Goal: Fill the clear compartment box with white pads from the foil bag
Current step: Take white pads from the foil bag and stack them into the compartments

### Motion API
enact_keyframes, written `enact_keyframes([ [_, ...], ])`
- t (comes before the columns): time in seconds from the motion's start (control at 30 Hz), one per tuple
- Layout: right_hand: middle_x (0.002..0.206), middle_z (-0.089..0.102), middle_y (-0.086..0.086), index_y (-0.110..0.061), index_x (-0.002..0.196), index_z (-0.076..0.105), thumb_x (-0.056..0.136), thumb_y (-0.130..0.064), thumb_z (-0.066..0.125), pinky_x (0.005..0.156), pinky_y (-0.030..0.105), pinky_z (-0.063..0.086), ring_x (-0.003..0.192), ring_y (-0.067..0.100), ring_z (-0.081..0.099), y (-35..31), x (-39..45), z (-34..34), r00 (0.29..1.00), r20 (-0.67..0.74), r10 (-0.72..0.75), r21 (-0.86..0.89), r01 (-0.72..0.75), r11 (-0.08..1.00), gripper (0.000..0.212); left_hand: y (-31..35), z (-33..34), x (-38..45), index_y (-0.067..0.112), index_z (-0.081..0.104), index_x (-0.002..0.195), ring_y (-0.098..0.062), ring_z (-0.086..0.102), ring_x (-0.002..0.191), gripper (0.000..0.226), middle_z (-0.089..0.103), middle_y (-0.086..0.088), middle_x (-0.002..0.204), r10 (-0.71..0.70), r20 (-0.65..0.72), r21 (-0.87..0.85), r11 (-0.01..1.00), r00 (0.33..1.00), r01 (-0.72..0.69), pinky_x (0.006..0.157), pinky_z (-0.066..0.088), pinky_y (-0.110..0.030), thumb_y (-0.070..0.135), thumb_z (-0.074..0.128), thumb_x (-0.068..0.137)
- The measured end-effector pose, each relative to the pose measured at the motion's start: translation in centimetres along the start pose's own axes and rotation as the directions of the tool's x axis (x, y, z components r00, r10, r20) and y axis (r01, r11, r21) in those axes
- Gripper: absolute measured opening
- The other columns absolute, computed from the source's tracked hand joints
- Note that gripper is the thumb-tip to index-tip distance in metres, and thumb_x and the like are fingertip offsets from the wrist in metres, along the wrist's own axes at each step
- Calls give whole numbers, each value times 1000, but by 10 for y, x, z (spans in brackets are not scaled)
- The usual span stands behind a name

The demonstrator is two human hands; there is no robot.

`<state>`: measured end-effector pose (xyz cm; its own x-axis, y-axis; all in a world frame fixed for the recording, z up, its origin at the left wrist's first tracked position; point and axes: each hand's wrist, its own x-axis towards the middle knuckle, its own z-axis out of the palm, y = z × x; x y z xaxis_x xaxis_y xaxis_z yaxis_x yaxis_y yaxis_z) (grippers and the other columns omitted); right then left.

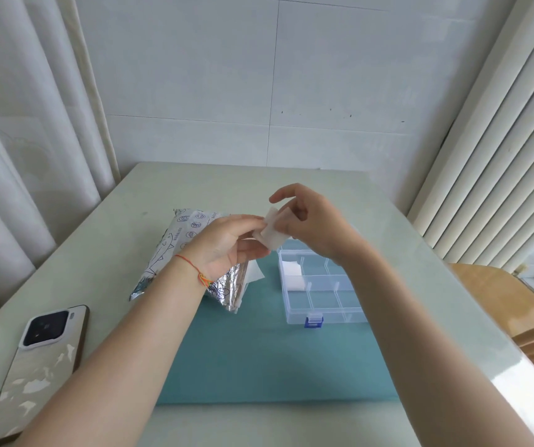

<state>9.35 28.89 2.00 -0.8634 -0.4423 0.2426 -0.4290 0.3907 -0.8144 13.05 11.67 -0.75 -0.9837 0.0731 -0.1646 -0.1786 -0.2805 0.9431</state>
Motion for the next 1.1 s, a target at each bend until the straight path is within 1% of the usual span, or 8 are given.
enact_keyframes([
  [0.1,90,65,9,-25,109,61,85,-4,60,80,44,52,85,28,62,4,-3,-1,999,-38,-8,27,9,1000,32,-1,6,1,-1,64,112,-36,68,92,27,68,-22,101,-70,159,-125,988,985,90,83,59,-37,16,52,96],
  [0.33,88,63,18,-33,104,57,87,1,40,82,54,51,86,38,60,9,-8,-3,997,-73,-33,76,39,996,41,-7,14,10,4,57,116,-30,69,83,36,65,-20,99,-101,235,-256,953,967,162,77,59,-33,23,60,87],
  [0.5,94,55,10,-28,107,56,88,6,46,67,48,52,81,38,59,9,-6,-4,994,-105,-26,190,46,981,40,-11,17,15,2,54,129,-33,70,87,50,68,-20,98,-107,243,-297,938,964,179,80,59,-35,28,61,86],
  [0.7,105,49,7,-19,99,52,85,7,53,49,23,47,71,33,58,9,-5,-2,983,-180,30,219,10,976,30,-15,19,19,1,61,117,-31,71,87,42,68,-19,102,-93,241,-346,922,966,175,82,59,-33,27,60,84],
  [0.8,98,52,3,-23,88,51,84,4,57,51,29,46,69,37,57,12,-2,2,969,-242,48,187,-2,982,28,-16,19,19,0,59,120,-31,71,88,44,67,-19,104,-97,222,-390,903,970,180,84,58,-35,25,61,84],
  [0.87,88,53,0,-23,82,51,83,2,58,53,29,45,66,30,56,14,-1,6,958,-281,56,175,-7,985,26,-19,21,20,-1,58,122,-30,71,87,42,68,-18,103,-92,212,-437,881,973,179,85,58,-36,23,60,87],
  [0.97,78,54,-2,-23,75,51,82,1,60,58,26,44,64,19,54,18,3,13,937,-340,74,166,-17,986,27,-22,24,21,-1,59,117,-27,72,85,30,70,-17,100,-82,196,-500,849,977,172,82,59,-35,20,52,97],
  [1.1,83,56,2,-25,72,51,79,3,59,62,16,41,65,9,50,19,4,20,917,-397,29,99,11,995,31,-22,25,21,-1,59,117,-26,72,84,28,70,-17,100,-63,183,-536,830,981,153,79,60,-35,19,49,100],
])
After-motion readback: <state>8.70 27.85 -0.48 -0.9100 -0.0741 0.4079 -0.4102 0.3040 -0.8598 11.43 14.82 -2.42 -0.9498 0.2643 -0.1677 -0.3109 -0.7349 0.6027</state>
